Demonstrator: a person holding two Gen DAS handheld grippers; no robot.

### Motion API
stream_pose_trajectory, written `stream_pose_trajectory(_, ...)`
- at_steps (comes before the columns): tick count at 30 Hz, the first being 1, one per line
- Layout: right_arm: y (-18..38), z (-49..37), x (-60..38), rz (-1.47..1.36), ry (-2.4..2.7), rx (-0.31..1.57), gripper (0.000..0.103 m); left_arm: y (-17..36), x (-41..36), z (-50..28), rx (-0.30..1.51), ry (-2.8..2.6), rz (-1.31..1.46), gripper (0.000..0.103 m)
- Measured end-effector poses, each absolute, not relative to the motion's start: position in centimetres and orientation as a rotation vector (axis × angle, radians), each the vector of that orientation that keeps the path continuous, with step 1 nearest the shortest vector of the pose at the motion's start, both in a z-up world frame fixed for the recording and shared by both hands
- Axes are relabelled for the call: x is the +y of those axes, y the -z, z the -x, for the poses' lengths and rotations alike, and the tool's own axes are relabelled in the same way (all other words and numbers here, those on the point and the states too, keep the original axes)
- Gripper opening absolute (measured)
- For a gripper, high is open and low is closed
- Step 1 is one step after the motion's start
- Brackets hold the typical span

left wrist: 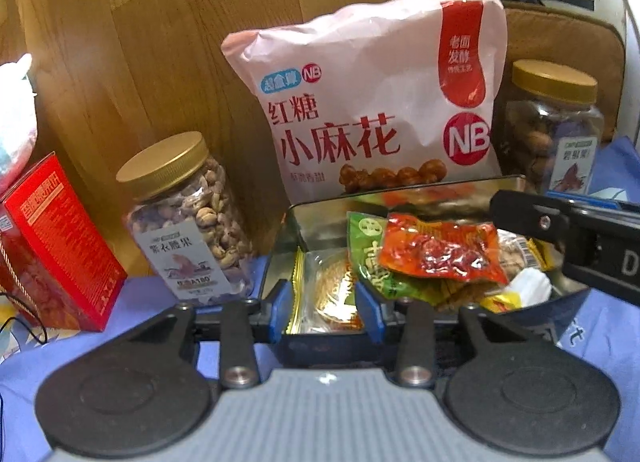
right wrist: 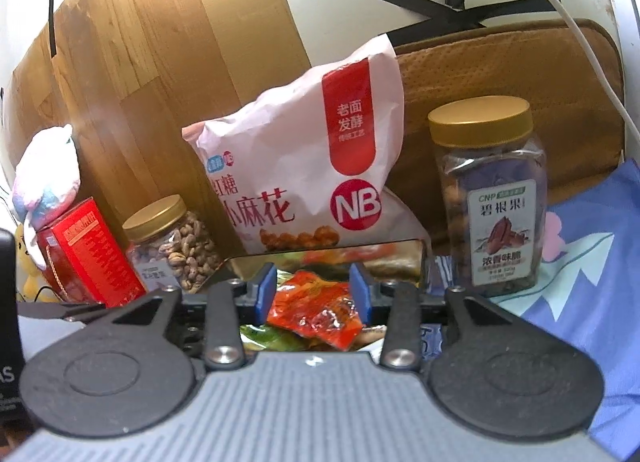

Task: Organize snacks

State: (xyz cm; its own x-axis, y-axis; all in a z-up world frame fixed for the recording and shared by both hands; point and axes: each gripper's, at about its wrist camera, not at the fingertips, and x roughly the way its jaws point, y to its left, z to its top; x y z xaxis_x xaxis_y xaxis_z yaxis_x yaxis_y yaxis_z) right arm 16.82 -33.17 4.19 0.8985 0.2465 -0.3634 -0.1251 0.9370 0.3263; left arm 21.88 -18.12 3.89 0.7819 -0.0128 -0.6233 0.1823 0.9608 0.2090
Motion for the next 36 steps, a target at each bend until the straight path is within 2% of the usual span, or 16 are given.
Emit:
stream_pose_trajectory(11, -2.4, -17.7, -33.4, -0.324, -0.229, 0.461, 0.043, -3.2, -18.7, -22.3, 0.655, 0.072, -0.301, 0.040)
stream_pose_trajectory(21, -2.3, -17.0, -33.4, -0.339, -0.254, 0.452, 0.044, -3.7, -19.1, -21.2, 0.629, 0.055, -0.312, 0.049)
stream_pose_trajectory(26, -3.4, -15.7, -33.2, -0.342, -0.244, 0.399, 0.044, -4.6, -18.1, -19.3, 0.592, 0.051, -0.293, 0.067)
stream_pose_trajectory(28, -3.8, -15.0, -33.0, -0.351, -0.243, 0.383, 0.044, -4.9, -17.7, -18.2, 0.567, 0.047, -0.293, 0.096)
stream_pose_trajectory(31, -4.7, -13.6, -32.8, -0.366, -0.248, 0.350, 0.045, -5.4, -17.2, -16.1, 0.513, 0.028, -0.318, 0.102)
stream_pose_trajectory(32, -4.9, -13.0, -32.6, -0.368, -0.250, 0.339, 0.048, -5.6, -17.1, -15.4, 0.499, 0.025, -0.325, 0.103)
stream_pose_trajectory(36, -5.6, -10.2, -31.9, -0.369, -0.262, 0.311, 0.049, -6.0, -16.3, -12.7, 0.480, 0.033, -0.322, 0.103)
